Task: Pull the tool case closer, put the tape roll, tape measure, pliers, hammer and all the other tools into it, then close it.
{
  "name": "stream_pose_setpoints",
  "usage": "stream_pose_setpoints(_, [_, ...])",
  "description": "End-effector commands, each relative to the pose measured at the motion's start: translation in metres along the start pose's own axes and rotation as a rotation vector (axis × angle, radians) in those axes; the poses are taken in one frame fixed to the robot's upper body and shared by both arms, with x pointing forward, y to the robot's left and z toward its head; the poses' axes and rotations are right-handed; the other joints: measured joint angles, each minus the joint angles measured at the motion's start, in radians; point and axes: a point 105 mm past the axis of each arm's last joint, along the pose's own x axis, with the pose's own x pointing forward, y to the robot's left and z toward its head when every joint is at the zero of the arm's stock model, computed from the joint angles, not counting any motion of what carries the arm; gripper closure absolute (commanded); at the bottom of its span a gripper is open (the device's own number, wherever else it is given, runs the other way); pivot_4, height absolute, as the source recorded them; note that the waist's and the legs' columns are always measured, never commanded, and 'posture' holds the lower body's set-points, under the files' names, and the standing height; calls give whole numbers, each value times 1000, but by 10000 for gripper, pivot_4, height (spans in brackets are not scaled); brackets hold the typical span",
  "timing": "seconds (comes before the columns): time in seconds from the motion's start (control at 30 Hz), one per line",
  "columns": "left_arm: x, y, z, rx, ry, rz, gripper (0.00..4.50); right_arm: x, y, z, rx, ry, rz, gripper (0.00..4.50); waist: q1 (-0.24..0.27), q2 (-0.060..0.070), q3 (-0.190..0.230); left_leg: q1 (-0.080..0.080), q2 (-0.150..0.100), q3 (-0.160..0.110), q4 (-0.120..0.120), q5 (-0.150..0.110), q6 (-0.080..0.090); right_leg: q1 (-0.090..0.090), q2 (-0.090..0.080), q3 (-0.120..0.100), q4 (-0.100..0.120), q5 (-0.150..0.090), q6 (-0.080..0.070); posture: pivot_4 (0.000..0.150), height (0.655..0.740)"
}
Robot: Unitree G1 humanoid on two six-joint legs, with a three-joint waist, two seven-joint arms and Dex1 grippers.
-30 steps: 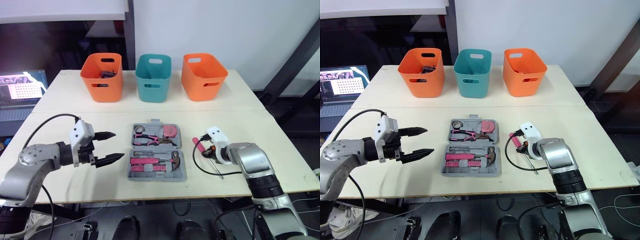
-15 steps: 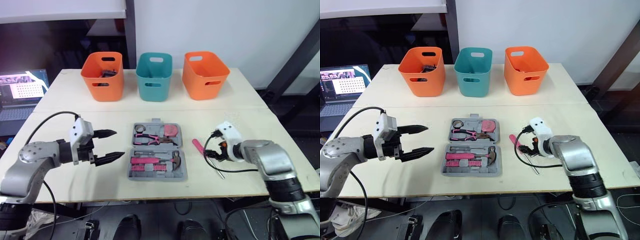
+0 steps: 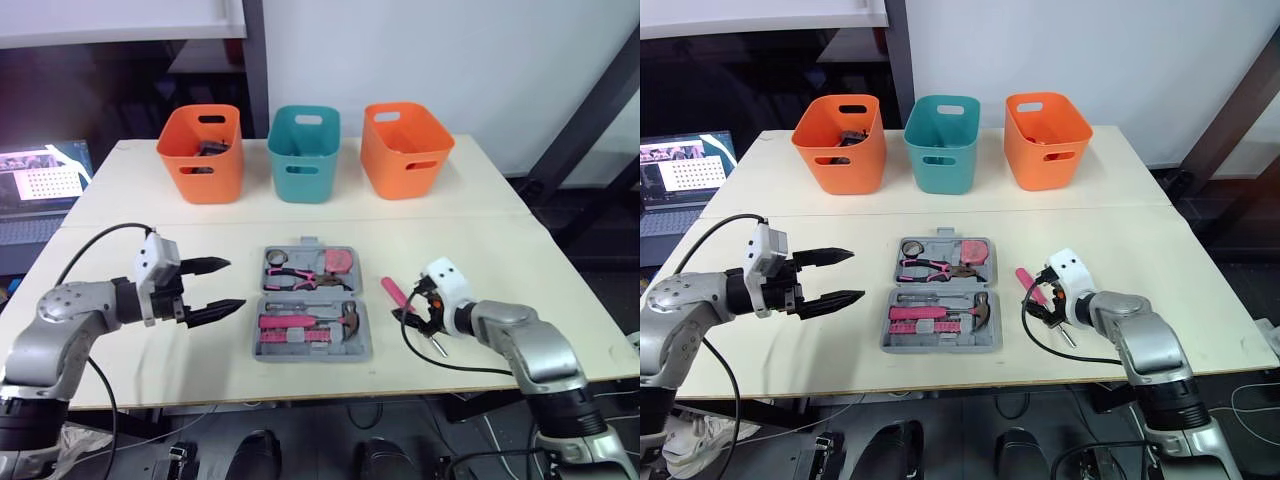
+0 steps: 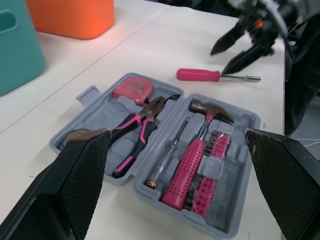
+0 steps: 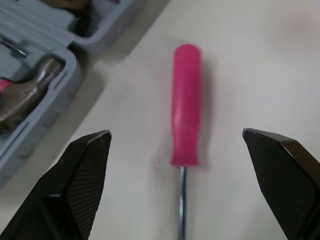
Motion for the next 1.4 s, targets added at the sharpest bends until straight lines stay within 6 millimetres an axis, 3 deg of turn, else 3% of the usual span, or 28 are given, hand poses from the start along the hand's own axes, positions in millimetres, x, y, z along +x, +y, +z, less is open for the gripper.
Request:
stream_pose_setpoints(0.03, [-8,3,7,48,0,24,0,8,-8,4,0,-30,-24,278,1,0,0,0,0,0,0,0,0,0,0,0,0,0,0,1500,7400])
stream_pose_setpoints(0.1, [-9,3,7,49,1,28,0,14,-10,1,8,-25,-26,278,2,0,0,0,0,0,0,0,0,0,0,0,0,0,0,1500,7400])
stream_pose_setpoints(0.2, [-10,3,7,49,3,32,0,19,-13,-3,30,-22,-28,8509,2,0,0,0,0,0,0,0,0,0,0,0,0,0,0,1500,7400])
stream_pose_setpoints(0.4, [-13,7,6,53,9,48,0,13,-10,-2,17,-12,-20,38547,2,0,0,1,0,0,0,0,0,0,0,0,0,0,0,1500,7400])
stream_pose_setpoints(0.43, [-14,9,5,54,10,53,0,10,-9,1,13,-14,-20,41013,2,0,0,1,0,0,0,0,0,0,0,0,0,0,0,1500,7400])
stream_pose_setpoints(0.6, [-20,12,-1,49,24,68,0,-4,-1,20,-58,-1,22,40801,2,1,1,0,0,0,0,0,0,0,0,0,0,0,0,1500,7400])
stream_pose_setpoints(0.8, [-28,15,-18,16,73,73,0,-22,4,52,-356,58,63,40801,-4,3,2,0,0,0,-1,0,0,-2,0,0,0,0,0,1500,7400])
stream_pose_setpoints(0.93, [-35,14,-24,14,104,66,0,-33,31,68,-593,109,242,40801,-13,3,2,-1,0,0,-1,0,0,-3,0,0,0,0,0,1500,7400])
stream_pose_setpoints(1.1, [-46,8,-30,18,146,61,0,-42,69,83,-753,154,430,40801,-23,4,3,-1,0,1,-1,0,0,-4,-1,0,0,0,0,1500,7400])
stream_pose_setpoints(1.27, [-55,0,-37,14,183,57,0,-25,96,88,-827,260,459,40801,-22,4,3,-1,1,1,-2,0,0,-9,-1,0,0,0,-1,1500,7400])
stream_pose_setpoints(1.4, [-65,-5,-38,3,199,85,0,-3,136,93,-817,274,495,40801,-23,4,3,-1,1,1,-1,0,0,-9,-1,0,0,0,-1,1500,7400])
